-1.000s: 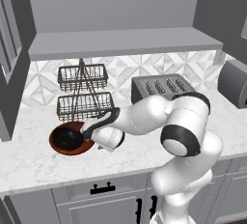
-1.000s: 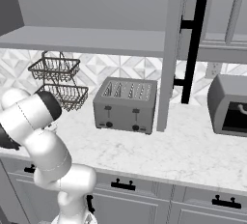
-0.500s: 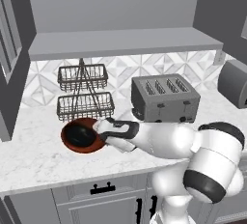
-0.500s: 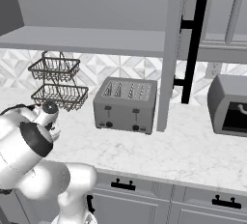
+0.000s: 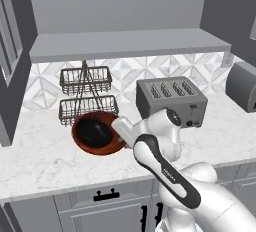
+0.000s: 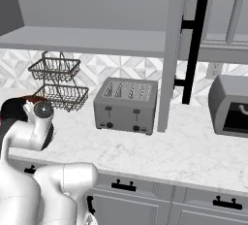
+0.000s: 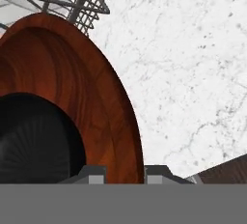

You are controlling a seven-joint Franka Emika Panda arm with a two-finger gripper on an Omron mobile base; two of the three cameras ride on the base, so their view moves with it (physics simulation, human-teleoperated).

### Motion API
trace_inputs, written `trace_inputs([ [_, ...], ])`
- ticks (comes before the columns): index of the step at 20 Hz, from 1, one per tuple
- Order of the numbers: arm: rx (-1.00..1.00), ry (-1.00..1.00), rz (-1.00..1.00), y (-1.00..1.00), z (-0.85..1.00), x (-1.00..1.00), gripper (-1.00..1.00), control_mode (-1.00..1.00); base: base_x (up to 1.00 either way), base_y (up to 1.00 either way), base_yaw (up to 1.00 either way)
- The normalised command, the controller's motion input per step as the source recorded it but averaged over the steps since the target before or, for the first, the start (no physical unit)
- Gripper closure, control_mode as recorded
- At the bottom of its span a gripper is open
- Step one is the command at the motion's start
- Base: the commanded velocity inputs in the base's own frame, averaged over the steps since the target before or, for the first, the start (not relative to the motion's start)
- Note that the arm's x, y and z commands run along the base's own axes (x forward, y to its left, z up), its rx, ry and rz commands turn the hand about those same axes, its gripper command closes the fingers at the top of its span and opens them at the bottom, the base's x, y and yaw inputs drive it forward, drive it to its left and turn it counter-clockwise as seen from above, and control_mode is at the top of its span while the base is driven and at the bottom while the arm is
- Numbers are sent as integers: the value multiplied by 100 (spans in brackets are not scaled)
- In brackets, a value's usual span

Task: Pick up the bowls on the counter and stack them on top of one another in the open cabinet. Place the smaller bowl on top of the larger bowl.

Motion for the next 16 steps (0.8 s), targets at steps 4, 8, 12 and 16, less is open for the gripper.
trace_inputs([
  [4, 0, 0, 0, -21, 100, -40, 100, -100, 0, 0, 0],
  [8, 0, 0, 0, -19, 100, -16, 100, -100, 0, 0, 0],
  [12, -4, 0, 0, -14, 100, 0, 100, -100, 0, 0, 0],
  [16, -3, 0, 0, -21, 100, 0, 100, -100, 0, 0, 0],
])
